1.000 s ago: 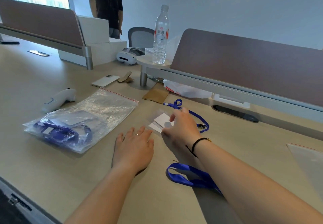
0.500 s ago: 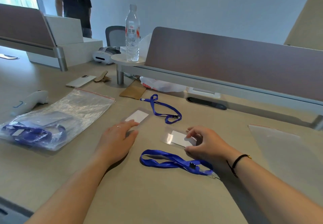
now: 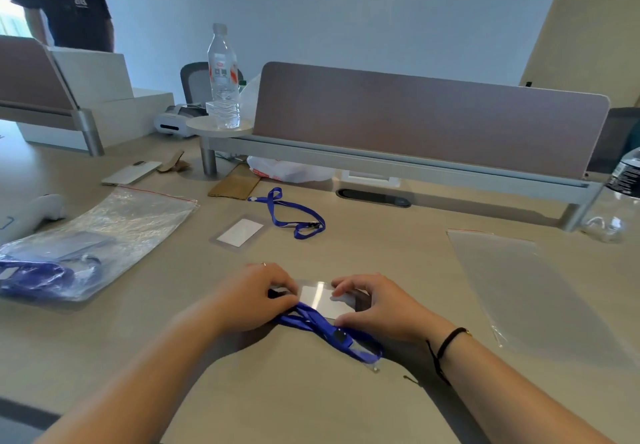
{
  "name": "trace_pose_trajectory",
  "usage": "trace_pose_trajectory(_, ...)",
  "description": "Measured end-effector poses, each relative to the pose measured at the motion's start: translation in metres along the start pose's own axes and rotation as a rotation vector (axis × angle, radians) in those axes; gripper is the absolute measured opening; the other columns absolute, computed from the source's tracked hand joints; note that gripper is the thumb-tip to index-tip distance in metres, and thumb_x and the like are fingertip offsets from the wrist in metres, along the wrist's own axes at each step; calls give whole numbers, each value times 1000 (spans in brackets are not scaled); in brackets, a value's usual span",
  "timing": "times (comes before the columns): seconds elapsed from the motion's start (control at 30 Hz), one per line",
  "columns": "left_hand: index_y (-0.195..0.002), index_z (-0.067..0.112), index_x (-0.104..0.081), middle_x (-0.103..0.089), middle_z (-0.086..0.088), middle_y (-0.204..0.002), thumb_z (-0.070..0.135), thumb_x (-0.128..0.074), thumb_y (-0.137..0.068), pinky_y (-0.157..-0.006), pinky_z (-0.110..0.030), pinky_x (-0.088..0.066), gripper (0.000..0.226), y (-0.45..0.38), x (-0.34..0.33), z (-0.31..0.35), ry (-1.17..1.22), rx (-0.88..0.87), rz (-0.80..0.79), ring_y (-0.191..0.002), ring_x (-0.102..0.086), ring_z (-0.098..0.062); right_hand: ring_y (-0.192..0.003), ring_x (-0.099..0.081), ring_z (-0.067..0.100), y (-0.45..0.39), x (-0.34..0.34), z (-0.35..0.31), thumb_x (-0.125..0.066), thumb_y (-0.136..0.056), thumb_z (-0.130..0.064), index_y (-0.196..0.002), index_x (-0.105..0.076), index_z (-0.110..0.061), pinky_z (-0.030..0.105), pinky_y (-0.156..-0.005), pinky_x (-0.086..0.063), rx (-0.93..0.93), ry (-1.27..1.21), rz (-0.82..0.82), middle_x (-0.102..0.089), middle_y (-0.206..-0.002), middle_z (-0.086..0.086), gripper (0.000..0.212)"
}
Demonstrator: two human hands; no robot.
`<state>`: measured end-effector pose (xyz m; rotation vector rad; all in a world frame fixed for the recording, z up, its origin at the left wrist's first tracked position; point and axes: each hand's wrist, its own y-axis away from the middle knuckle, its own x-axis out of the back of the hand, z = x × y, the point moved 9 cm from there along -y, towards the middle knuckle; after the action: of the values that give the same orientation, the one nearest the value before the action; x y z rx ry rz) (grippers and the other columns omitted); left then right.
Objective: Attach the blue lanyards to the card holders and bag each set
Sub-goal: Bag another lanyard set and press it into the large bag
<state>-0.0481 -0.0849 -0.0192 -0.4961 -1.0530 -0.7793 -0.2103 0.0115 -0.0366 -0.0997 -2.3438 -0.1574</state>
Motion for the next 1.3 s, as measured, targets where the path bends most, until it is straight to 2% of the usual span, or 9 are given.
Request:
trace_pose_trajectory(0.27, -113, 42, -69, -63, 19, -118, 52, -56, -93, -83, -23, -52, 26, 10, 0, 26, -287, 10, 25, -99, -58, -4, -124, -50, 6, 18, -4, -5, -79, -80, -42, -130, -61, -35, 26, -101, -48, 28, 64, 22, -53, -144, -15, 54)
trace_pose_trajectory(0.4, -114, 39, -68, -63, 17, -120, 47, -54, -95, -84, -23, -50, 24, 5, 5, 39, -270, 49, 74, -100, -58, -6, -121, -54, 7, 23, 9, -1, -68, -92, -35, -129, -63, -35, 33, -104, -49, 17, -15, 56, -59, -138, -10, 37)
trace_pose_trajectory(0.5, -113, 39, -67, -62, 18, -122, 47, -55, -96, -89, -27, -52, 22, -6, 3, 54, -208, 53, 88, -103, -57, -6, -112, -59, 7, 38, 31, 7, -65, -95, -35, -120, -67, -33, 23, -93, -50, 5, -22, 106, -66, -122, -12, 26)
trace_pose_trajectory(0.67, -109, 41, -67, -60, 21, -114, 44, -57, -96, -94, -27, -50, 16, -41, -14, 95, -29, 4, 92, -102, -56, -2, -113, -59, 2, 70, 96, 55, -67, -92, -37, -107, -70, -36, 18, -95, -43, -65, 84, 292, -67, -117, -17, 15)
trace_pose_trajectory(0.83, -116, 38, -67, -60, 20, -115, 42, -56, -97, -97, -33, -51, 22, -93, -47, 162, 69, -73, 80, -112, -58, -7, -114, -62, 14, 89, 163, 135, -66, -90, -47, -121, -67, -28, 33, -96, -51, -364, 122, 575, -66, -125, -10, 36)
trace_pose_trajectory(0.9, -123, 37, -64, -61, 16, -127, 42, -55, -97, -100, -37, -51, 29, -115, -66, 181, 76, -83, 60, -116, -59, -8, -115, -61, 19, 91, 171, 155, -62, -87, -53, -120, -67, -26, 38, -95, -52, -437, 192, 611, -67, -123, -7, 43)
trace_pose_trajectory(1.03, -138, 34, -54, -54, 11, -143, 44, -51, -98, -107, -37, -46, 41, -151, -101, 209, 39, -118, 51, -128, -54, -11, -92, -62, 23, 89, 174, 162, -55, -84, -59, -91, -69, -23, 38, -83, -52, -459, 439, 614, -68, -93, -6, 39)
trace_pose_trajectory(1.17, -143, 31, -48, -53, 9, -145, 49, -45, -101, -113, -39, -39, 47, -171, -122, 230, 6, -156, 80, -136, -46, -16, -103, -58, 19, 85, 175, 163, -51, -95, -51, -109, -69, -31, 36, -90, -45, -411, 466, 641, -65, -108, -7, 30)
trace_pose_trajectory(1.3, -144, 34, -47, -44, 8, -154, 53, -32, -103, -121, -45, -25, 48, -181, -139, 236, -108, -137, 75, -145, -34, -20, -98, -58, 20, 85, 179, 172, -48, -98, -39, -100, -70, -30, 36, -88, -44, -415, 426, 701, -64, -102, -6, 24)
